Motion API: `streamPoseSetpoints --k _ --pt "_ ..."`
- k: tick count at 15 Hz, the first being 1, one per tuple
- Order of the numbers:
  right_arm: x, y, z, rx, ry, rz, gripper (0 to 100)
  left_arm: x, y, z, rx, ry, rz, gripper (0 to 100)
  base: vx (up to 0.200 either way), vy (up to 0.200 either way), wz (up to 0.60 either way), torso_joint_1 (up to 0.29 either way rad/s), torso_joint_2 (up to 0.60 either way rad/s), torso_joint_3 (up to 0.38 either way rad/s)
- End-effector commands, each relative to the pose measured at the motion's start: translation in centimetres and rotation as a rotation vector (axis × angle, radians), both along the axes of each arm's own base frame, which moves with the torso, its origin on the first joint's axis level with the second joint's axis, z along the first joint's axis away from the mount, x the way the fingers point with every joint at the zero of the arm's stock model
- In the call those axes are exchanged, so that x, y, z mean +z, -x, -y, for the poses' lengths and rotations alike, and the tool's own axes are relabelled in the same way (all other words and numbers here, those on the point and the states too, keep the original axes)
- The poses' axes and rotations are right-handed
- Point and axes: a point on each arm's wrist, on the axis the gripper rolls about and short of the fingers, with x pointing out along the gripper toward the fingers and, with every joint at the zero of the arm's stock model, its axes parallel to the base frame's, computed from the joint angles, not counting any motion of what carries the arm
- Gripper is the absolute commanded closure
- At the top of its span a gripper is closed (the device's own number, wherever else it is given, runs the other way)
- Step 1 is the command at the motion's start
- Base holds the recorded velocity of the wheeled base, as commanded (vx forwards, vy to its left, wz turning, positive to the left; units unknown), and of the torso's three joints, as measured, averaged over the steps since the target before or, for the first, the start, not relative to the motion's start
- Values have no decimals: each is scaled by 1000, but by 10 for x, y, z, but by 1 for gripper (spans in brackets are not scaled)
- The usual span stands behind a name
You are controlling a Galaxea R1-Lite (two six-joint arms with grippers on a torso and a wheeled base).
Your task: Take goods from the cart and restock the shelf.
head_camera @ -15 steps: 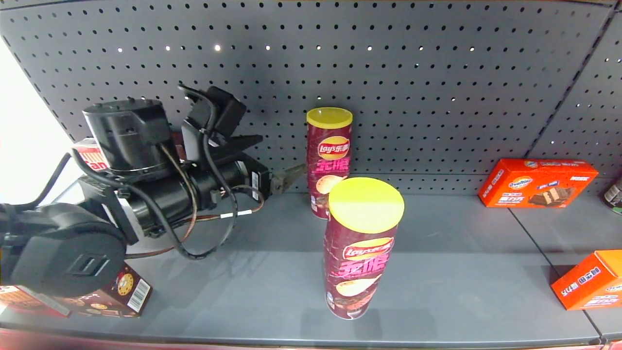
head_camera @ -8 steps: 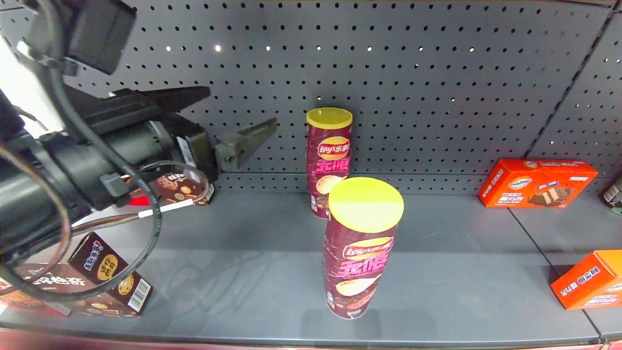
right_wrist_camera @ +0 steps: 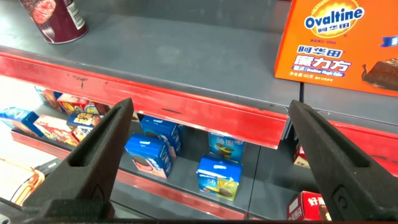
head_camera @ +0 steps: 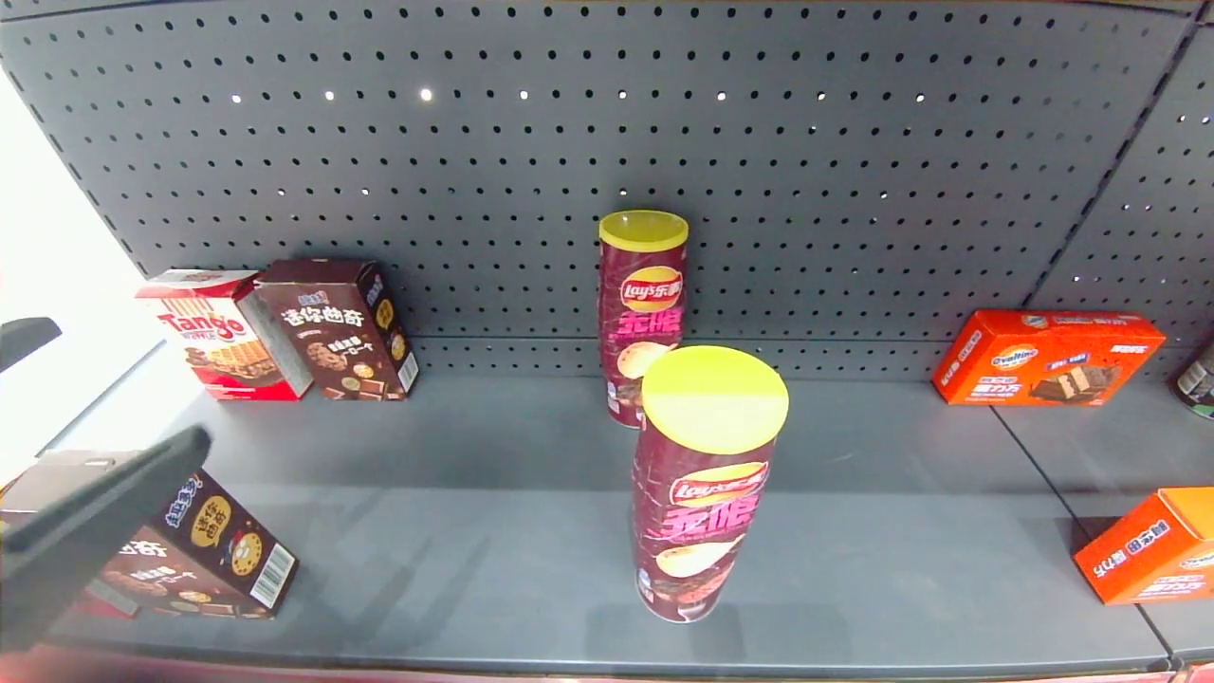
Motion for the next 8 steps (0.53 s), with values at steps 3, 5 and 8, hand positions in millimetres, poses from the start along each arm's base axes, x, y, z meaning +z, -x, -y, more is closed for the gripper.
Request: streamPoseSetpoints --k 3,5,8 --pt "0 0 0 0 1 -1 0 -56 99 -66 20 18 13 0 0 0 0 0 0 0" --pt "0 0 0 -2 1 -1 0 -65 106 -70 21 28 23 0 0 0 0 0 0 0" --pt "0 0 0 0 1 -1 0 -81 98 -45 467 64 -105 0 0 0 0 0 0 0"
